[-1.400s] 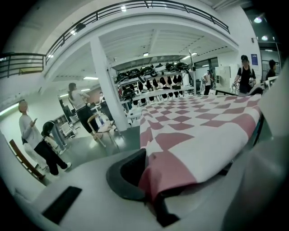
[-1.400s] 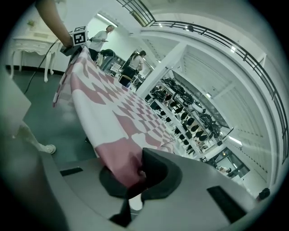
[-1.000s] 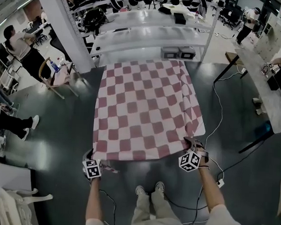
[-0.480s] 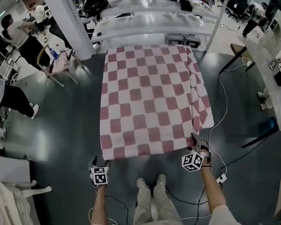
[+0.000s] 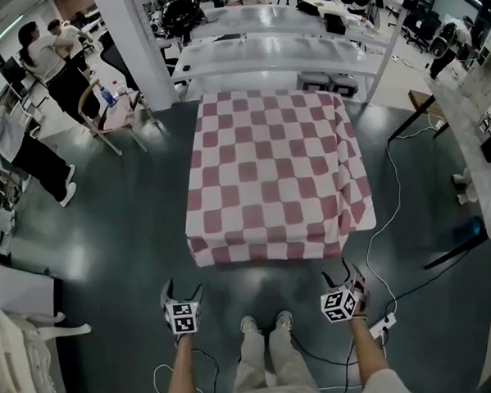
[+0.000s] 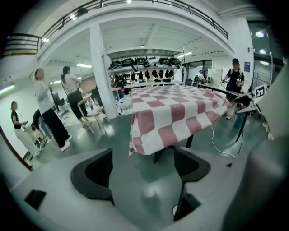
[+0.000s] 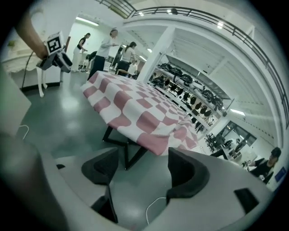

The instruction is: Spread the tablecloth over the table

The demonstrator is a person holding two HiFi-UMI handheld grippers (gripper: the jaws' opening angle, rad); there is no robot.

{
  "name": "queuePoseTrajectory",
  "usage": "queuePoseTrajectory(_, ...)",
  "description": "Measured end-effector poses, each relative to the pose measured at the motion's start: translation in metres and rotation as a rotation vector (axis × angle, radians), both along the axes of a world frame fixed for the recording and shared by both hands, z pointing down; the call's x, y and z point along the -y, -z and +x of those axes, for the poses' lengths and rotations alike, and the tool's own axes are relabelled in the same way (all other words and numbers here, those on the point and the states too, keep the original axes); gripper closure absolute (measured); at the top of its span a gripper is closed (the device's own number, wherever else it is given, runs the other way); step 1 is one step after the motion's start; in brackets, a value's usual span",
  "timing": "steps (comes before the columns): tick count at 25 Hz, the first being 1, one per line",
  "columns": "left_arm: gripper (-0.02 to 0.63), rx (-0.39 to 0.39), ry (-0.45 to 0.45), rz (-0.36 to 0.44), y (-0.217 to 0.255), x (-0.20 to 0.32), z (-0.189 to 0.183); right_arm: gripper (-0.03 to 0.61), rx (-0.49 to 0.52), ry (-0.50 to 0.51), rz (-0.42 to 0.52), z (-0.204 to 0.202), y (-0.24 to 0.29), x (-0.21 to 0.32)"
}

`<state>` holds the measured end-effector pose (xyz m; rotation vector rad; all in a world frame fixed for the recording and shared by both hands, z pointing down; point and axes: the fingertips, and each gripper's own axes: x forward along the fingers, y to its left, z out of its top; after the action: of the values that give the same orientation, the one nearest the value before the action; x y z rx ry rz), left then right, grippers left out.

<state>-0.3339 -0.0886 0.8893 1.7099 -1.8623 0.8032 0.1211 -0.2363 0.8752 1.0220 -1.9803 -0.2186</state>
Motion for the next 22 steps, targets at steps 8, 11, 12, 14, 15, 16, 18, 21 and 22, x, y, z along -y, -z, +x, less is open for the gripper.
queuePoseTrajectory(8,0.322,-0.027,-0.082,0.222,0.108,0.049,0.049,0.404,0.299,-0.173,0.027,-0.008,0.095,0.006)
queuePoseTrajectory(11,0.442,-0.056,-0.117,0.291,0.149,0.062,0.071,0.457,0.377,-0.186,0.044,-0.016,0.133,0.008)
queuePoseTrajectory(12,0.488,-0.065,-0.131,0.312,0.160,0.066,0.078,0.470,0.399,-0.190,0.056,-0.017,0.147,0.009)
queuePoseTrajectory(14,0.542,-0.077,-0.158,0.353,0.184,0.075,0.091,0.506,0.439,-0.202,0.085,-0.020,0.172,0.012)
queuePoseTrajectory(15,0.570,-0.080,-0.171,0.373,0.197,0.079,0.098,0.525,0.454,-0.205,0.100,-0.021,0.184,0.013)
queuePoseTrajectory(16,0.578,-0.081,-0.184,0.390,0.209,0.082,0.105,0.544,0.467,-0.204,0.114,-0.022,0.195,0.013)
queuePoseTrajectory(18,0.588,-0.081,-0.211,0.426,0.232,0.088,0.115,0.565,0.494,-0.195,0.142,-0.025,0.218,0.012)
queuePoseTrajectory(21,0.588,-0.073,-0.247,0.476,0.266,0.099,0.127,0.565,0.541,-0.179,0.180,-0.028,0.251,0.013)
queuePoseTrajectory(22,0.588,-0.072,-0.257,0.491,0.277,0.103,0.129,0.565,0.551,-0.174,0.192,-0.029,0.262,0.014)
